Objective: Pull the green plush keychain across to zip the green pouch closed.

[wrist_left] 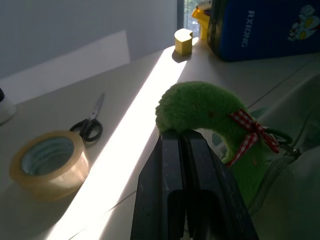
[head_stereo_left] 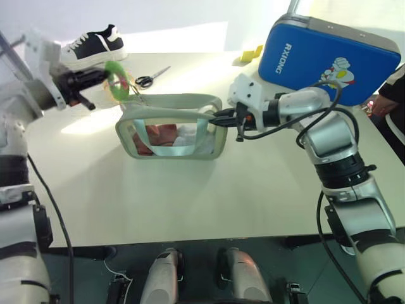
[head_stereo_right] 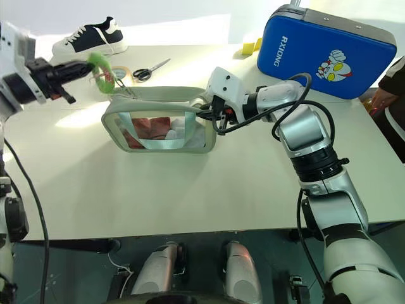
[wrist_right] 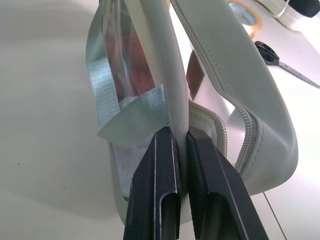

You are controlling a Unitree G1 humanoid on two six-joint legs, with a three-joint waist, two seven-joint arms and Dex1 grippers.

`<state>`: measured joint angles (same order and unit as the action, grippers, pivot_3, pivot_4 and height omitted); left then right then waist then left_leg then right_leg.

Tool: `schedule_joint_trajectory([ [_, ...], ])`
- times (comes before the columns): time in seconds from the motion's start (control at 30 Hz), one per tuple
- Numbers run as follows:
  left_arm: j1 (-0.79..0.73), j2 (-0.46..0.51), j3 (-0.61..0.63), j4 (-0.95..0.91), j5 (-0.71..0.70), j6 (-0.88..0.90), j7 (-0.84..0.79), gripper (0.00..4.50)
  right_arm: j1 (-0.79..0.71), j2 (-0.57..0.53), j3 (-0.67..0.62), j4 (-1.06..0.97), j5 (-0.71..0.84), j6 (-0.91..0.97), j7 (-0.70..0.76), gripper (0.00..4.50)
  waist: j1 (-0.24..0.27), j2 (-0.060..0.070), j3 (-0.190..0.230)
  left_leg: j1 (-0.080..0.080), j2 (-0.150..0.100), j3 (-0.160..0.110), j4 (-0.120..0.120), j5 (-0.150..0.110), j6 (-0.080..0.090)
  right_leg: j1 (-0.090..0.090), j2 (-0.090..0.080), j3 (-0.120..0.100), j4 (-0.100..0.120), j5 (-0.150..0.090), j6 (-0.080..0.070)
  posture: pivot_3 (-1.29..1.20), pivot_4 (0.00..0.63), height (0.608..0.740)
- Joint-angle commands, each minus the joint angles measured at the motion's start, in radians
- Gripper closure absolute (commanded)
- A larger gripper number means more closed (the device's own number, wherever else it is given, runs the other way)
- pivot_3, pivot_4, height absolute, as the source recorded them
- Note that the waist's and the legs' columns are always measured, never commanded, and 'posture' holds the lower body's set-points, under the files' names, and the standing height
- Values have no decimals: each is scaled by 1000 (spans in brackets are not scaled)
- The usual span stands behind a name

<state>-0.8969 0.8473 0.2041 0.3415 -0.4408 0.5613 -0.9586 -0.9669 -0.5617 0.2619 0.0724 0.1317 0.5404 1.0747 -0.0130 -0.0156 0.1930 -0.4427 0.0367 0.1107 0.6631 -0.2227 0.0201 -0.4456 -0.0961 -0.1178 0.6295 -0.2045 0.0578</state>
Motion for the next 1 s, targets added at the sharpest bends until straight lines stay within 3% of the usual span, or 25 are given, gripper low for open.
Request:
schedule_joint_trajectory([
  [0.03, -22, -27, -15, -87, -25, 24, -3, 4440, -16, 12, -2, -17, -3, -3, -9, 4500, 0, 0, 0, 0, 0, 0, 0, 0, 0, 0, 0, 0, 0, 0, 0, 0, 150, 740],
  [0.37, 2, -81, -140, -144, 57, 0, -2, 4440, -15, 31, -1, -20, -7, -5, -27, 4500, -2, 0, 0, 0, 0, 0, 0, 0, 0, 0, 1, 0, 1, 0, 0, 0, 150, 740],
  [0.47, -31, -65, -122, -139, 41, 17, -21, 3643, -16, 33, -2, -16, -8, -9, -28, 4500, -4, 0, 0, 0, 0, 0, 0, 0, 0, 0, 1, 0, 0, 0, 0, 0, 150, 740],
  [0.6, -74, 4, -122, -124, 55, 30, -65, 1735, -17, 36, -3, -12, -8, -12, -31, 4500, -6, 0, 0, 0, 1, 0, 0, 0, 0, 0, 1, 0, 0, 0, 0, 0, 150, 740],
  [0.77, -82, 92, -106, -136, 30, 63, -139, 1735, -18, 36, -3, -4, -9, -18, -27, 4500, -4, 0, 0, 0, 1, 0, 0, 0, 0, 0, 1, 0, 0, 0, 0, 0, 150, 740],
  [1.0, 212, 166, -78, -343, -9, 123, -180, 1735, -18, 35, -2, -7, -10, -13, -27, 4500, -6, 1, 0, 0, 1, 0, 0, 0, 0, -1, 1, 0, 0, 0, 0, 0, 150, 740],
])
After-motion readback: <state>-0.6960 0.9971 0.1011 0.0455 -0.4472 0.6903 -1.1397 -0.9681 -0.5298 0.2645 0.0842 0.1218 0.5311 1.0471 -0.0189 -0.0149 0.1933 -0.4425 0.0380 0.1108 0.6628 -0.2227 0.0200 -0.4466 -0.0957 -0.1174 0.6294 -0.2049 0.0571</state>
